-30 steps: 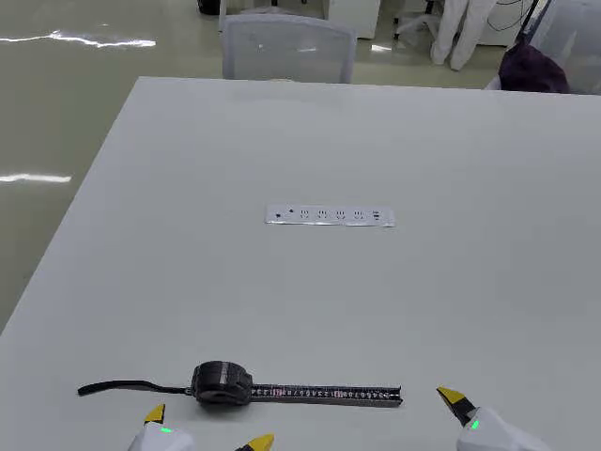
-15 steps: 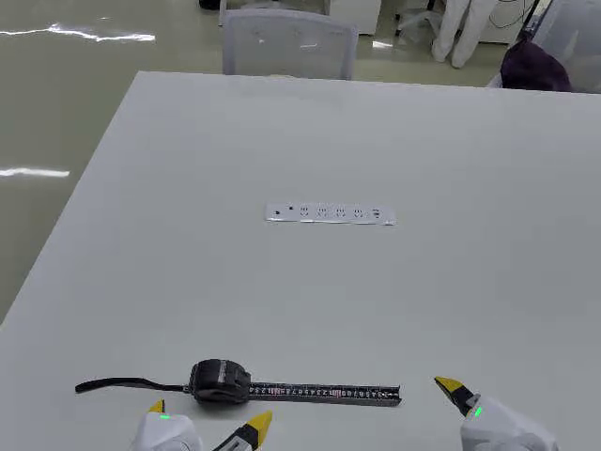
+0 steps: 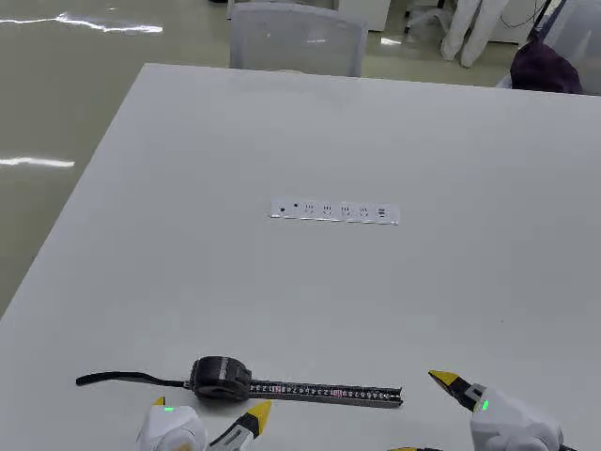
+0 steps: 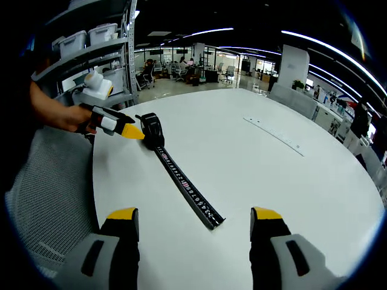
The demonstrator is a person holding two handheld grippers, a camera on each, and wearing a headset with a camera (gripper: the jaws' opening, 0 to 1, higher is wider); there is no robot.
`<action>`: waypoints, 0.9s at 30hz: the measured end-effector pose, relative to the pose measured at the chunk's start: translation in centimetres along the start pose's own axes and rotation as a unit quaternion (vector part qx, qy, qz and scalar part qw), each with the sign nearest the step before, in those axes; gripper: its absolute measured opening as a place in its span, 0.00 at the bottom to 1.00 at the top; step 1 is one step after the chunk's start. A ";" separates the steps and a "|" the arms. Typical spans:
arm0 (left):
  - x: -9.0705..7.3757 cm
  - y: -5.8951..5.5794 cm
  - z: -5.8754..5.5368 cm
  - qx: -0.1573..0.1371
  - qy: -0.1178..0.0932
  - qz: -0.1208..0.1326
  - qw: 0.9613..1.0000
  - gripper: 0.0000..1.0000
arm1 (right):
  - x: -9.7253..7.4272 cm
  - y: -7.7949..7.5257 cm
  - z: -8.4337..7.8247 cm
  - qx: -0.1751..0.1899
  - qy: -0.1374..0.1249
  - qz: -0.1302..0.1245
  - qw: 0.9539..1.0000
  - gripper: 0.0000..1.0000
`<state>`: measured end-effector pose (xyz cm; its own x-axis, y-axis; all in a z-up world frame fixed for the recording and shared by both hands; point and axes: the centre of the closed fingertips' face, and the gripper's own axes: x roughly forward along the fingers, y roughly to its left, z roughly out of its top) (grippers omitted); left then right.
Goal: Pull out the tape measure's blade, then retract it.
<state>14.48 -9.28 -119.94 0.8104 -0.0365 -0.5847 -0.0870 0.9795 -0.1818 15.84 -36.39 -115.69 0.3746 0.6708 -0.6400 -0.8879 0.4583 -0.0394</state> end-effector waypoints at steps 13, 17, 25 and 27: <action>1.2 -0.3 0.2 -0.018 0.003 0.007 1.000 0.96 | 0.9 -0.9 -1.6 -0.028 0.021 0.058 0.998 0.71; 1.6 -0.2 0.0 -0.030 0.005 0.012 0.999 0.95 | 1.2 -0.6 -1.8 -0.036 0.026 0.076 0.996 0.70; 2.6 0.3 0.5 -0.058 -0.010 0.034 0.998 0.89 | 2.2 -0.9 -2.1 -0.064 0.029 0.093 0.993 0.65; 2.8 0.3 0.6 -0.054 -0.012 0.040 0.998 0.88 | 2.6 -1.2 -2.2 -0.075 0.028 0.096 0.992 0.63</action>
<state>17.04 -8.93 -121.18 0.8119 0.0470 -0.5819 -0.2130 0.9519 -0.2202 17.25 -36.49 -119.01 0.1823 0.7028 -0.6877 -0.9730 0.2296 -0.0234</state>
